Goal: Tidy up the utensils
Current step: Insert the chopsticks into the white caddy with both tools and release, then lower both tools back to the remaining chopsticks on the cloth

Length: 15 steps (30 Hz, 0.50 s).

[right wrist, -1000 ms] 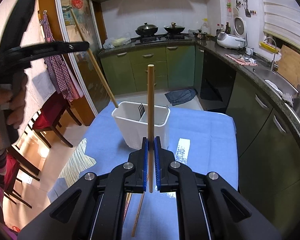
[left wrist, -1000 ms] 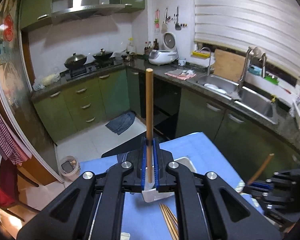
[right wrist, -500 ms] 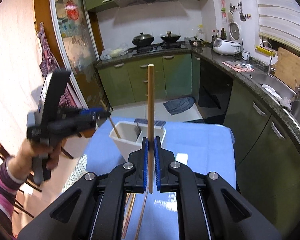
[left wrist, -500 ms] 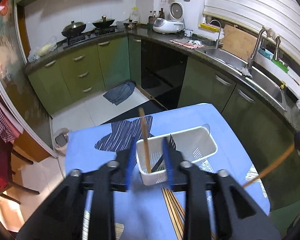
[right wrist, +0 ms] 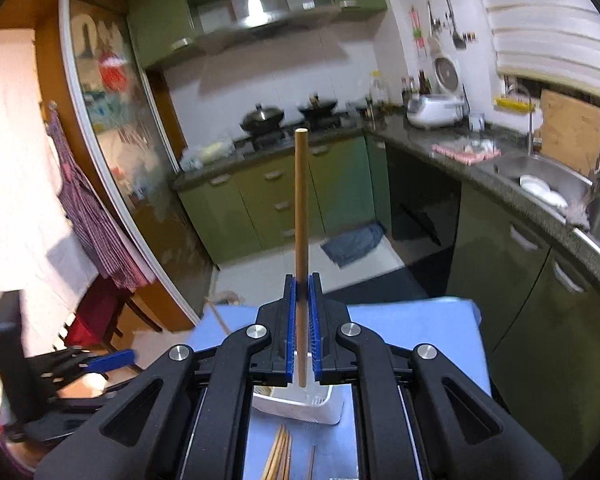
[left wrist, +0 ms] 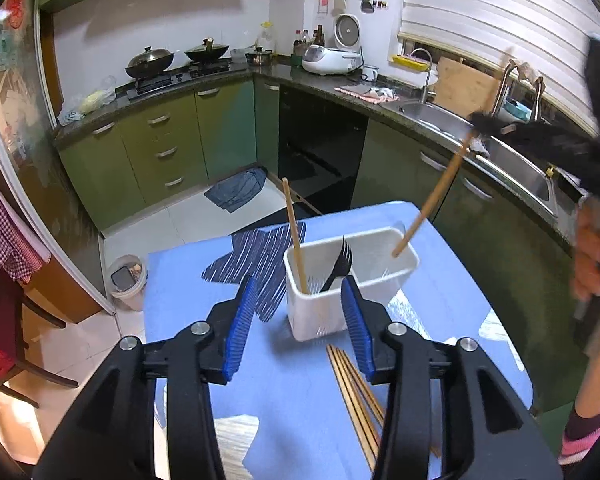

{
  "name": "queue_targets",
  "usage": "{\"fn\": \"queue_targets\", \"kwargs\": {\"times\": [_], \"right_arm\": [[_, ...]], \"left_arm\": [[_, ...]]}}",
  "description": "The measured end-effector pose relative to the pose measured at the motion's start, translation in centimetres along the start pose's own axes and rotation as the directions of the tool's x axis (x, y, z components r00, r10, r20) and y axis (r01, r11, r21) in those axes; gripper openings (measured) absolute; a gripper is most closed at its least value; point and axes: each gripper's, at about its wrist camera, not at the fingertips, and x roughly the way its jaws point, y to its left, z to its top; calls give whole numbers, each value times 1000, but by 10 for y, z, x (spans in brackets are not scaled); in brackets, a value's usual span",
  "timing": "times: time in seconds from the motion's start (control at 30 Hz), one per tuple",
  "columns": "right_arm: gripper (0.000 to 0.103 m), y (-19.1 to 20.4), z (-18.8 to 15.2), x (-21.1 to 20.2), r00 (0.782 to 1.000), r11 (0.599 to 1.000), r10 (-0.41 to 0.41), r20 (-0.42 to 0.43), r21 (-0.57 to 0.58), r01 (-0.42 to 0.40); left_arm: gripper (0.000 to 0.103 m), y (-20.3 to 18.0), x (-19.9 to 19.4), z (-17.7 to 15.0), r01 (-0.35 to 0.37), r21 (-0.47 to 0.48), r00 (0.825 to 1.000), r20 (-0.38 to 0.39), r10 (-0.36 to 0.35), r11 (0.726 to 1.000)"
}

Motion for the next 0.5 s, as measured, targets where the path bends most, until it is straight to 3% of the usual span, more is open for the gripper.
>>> {"fn": "queue_targets", "kwargs": {"times": [0.23, 0.37, 0.5], "right_arm": [[8, 4, -30, 48, 995, 1000, -11, -103, -27, 9], [13, 7, -32, 34, 997, 999, -1, -75, -42, -2], [13, 7, -41, -6, 999, 998, 30, -34, -52, -32]], "left_arm": [[43, 4, 2, -18, 16, -7, 998, -54, -16, 1000], [43, 8, 11, -30, 41, -36, 993, -112, -45, 999], [43, 5, 23, -41, 45, -37, 988, -147, -50, 998]]}}
